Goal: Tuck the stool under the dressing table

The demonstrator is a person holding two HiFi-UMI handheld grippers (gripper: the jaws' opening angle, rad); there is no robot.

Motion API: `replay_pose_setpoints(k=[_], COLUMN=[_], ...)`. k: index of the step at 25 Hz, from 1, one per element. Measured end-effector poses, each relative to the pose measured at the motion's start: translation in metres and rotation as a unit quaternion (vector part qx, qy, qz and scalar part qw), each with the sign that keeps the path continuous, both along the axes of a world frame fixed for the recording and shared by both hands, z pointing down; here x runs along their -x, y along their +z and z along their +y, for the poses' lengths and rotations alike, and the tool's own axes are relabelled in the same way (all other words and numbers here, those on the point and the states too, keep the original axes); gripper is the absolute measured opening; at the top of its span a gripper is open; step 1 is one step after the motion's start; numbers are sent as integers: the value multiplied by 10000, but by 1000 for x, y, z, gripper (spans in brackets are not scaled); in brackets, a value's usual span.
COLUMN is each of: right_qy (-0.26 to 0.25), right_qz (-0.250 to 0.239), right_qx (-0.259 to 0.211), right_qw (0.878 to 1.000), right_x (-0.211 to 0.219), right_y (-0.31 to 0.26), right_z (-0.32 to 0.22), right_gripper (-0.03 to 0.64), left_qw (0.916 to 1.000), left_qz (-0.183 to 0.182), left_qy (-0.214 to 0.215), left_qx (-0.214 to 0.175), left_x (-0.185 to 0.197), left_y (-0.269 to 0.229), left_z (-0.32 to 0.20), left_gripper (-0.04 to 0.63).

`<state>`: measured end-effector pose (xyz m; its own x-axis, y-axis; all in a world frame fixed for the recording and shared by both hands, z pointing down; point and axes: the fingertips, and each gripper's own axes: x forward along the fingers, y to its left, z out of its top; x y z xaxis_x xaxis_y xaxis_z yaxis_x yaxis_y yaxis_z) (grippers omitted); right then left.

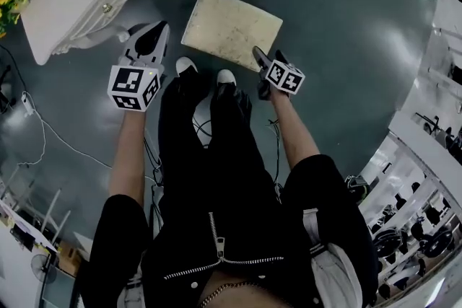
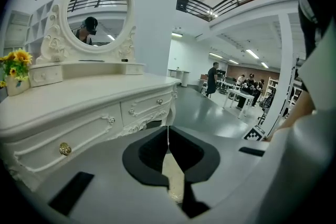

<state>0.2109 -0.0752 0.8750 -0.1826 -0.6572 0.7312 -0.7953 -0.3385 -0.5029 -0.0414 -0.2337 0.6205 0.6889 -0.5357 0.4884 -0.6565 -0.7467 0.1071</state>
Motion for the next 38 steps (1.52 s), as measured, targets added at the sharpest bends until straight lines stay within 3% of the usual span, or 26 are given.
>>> replay_pose_setpoints(k=[5, 8, 12, 17, 27, 38], right_qy=[-290, 49, 582, 1033, 966, 873], right_qz=[-109, -627, -1280, -1946, -2018, -2239], right_qx=[594, 785, 707, 473, 743, 616], right_qw=[9978, 9949, 9875, 9743, 9718, 9687], right_x=[-2, -5, 4, 13, 19, 65], right_y=[85, 122, 147, 151, 154, 151], right_z=[21, 35, 39, 39, 31, -51], right_gripper=[437, 444, 465, 439, 425, 403], left_qw=[9998, 9997, 9993, 9984, 9971, 9945], left_qz=[-110, -111, -173, -103, -40, -48], left_qy=[-112, -200, -332, -553, -756, -1044], left_qx=[-105, -104, -80, 23, 37, 13], left_x=[11, 20, 38, 59, 89, 115], left_y=[37, 59, 88, 106, 107, 108], left_z=[-13, -17, -20, -18, -25, -32], left_gripper=[23, 23, 23, 23, 23, 23])
